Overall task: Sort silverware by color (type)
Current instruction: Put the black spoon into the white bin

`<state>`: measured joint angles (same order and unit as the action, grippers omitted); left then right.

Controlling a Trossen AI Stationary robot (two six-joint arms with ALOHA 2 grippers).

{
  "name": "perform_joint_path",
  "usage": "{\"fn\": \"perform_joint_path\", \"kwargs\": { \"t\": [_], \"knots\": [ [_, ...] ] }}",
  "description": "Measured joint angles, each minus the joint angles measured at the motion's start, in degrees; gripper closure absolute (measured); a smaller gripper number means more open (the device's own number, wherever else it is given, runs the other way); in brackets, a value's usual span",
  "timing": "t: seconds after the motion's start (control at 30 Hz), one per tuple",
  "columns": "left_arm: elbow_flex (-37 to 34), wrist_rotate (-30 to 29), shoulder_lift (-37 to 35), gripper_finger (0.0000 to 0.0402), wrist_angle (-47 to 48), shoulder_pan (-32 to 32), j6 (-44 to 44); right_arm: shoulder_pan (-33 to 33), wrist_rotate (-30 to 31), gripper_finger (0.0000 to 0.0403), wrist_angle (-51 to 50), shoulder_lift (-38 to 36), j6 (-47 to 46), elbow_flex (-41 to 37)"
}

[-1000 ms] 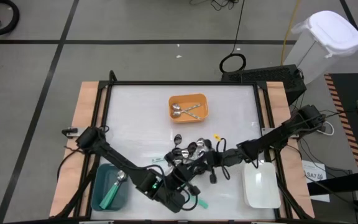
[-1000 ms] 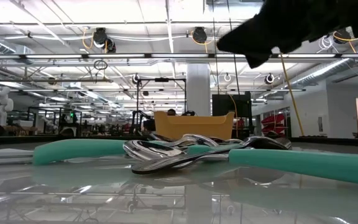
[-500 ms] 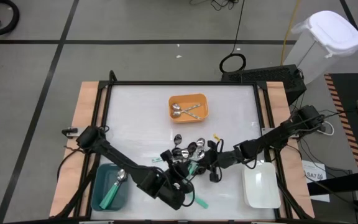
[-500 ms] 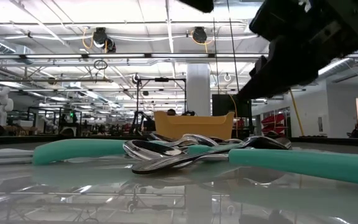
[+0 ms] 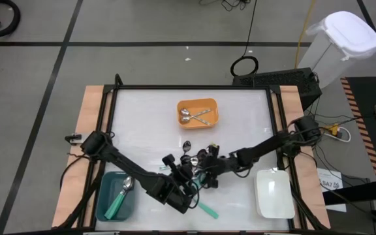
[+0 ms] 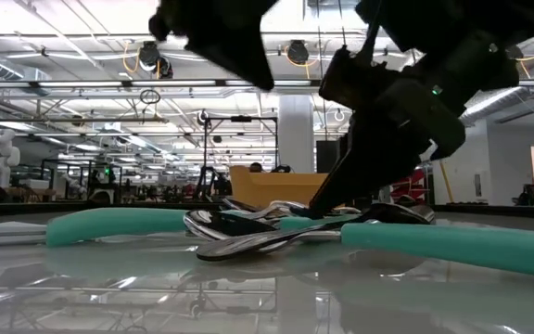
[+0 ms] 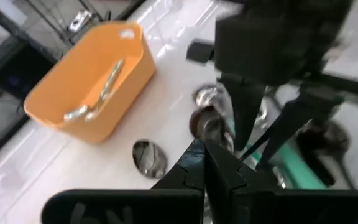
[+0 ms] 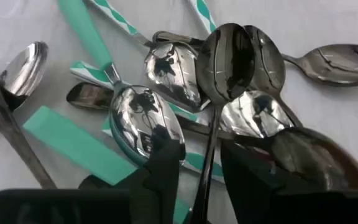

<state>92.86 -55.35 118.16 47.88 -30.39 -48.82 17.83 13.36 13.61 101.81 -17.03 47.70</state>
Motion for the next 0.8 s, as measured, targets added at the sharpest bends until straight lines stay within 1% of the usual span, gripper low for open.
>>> {"fn": "perform_joint_path", "kwargs": {
  "t": [0.17, 0.43, 0.53, 0.73, 0.8],
  "knots": [
    [-0.7, 1.3, 0.0, 0.0401, -0.3, -0.1, -1.0, -0.2, 0.1, 0.0278, -3.0, 0.1, 0.9, 0.9],
    [-0.7, 1.3, 0.1, 0.0401, -1.3, 0.1, -0.4, -0.7, 0.1, 0.0297, -5.1, -0.1, 1.4, 0.9],
    [-0.7, 1.3, 0.0, 0.0401, -1.4, 0.3, -0.4, -0.8, 0.1, 0.0319, -5.3, -0.1, 1.4, 0.9],
    [-0.7, 1.3, 0.0, 0.0401, -1.5, 0.4, -0.4, -0.8, 0.1, 0.0386, -6.2, -0.1, 0.6, 0.9],
    [-0.7, 1.3, 0.0, 0.0401, -1.5, 0.4, -0.4, -0.8, 0.1, 0.0395, -6.4, -0.1, 0.6, 0.9]
  ]
}}
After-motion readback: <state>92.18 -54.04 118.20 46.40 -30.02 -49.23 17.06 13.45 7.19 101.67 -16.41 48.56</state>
